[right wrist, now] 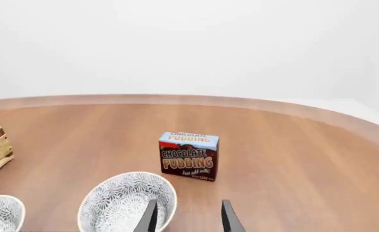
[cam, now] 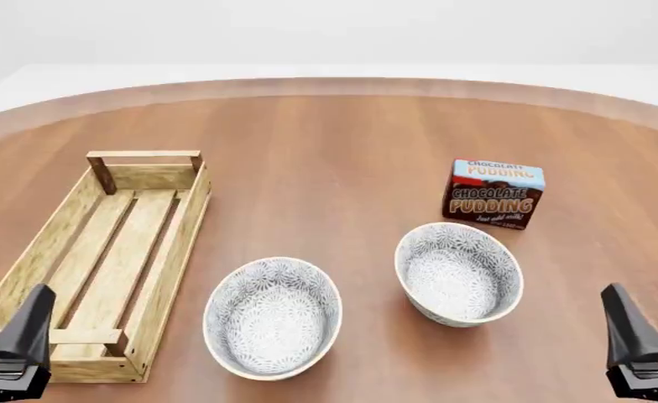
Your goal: Stack the left bowl on the right bowl and place them in the tray.
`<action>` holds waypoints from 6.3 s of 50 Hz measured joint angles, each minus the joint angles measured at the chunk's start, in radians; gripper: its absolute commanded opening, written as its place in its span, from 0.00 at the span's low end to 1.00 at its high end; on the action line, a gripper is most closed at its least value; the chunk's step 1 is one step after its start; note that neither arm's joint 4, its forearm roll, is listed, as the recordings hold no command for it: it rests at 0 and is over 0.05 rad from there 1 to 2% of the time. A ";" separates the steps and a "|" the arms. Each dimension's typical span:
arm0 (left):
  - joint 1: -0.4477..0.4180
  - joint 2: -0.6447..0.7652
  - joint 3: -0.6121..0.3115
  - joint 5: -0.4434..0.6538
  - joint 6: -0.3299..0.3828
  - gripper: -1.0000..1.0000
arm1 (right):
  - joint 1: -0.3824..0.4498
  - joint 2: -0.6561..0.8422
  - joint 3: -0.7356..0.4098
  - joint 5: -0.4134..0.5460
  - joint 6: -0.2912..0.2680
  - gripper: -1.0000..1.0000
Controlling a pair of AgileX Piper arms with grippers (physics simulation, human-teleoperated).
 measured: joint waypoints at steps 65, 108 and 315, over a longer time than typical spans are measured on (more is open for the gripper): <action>0.000 0.000 0.000 0.000 0.000 1.00 | 0.532 1.153 -1.078 0.561 -0.340 1.00; 0.000 0.000 0.000 0.000 0.000 1.00 | 0.802 1.495 -1.173 0.547 -0.075 1.00; 0.000 0.000 0.000 0.000 0.000 1.00 | 0.545 1.215 -0.905 0.277 0.153 0.00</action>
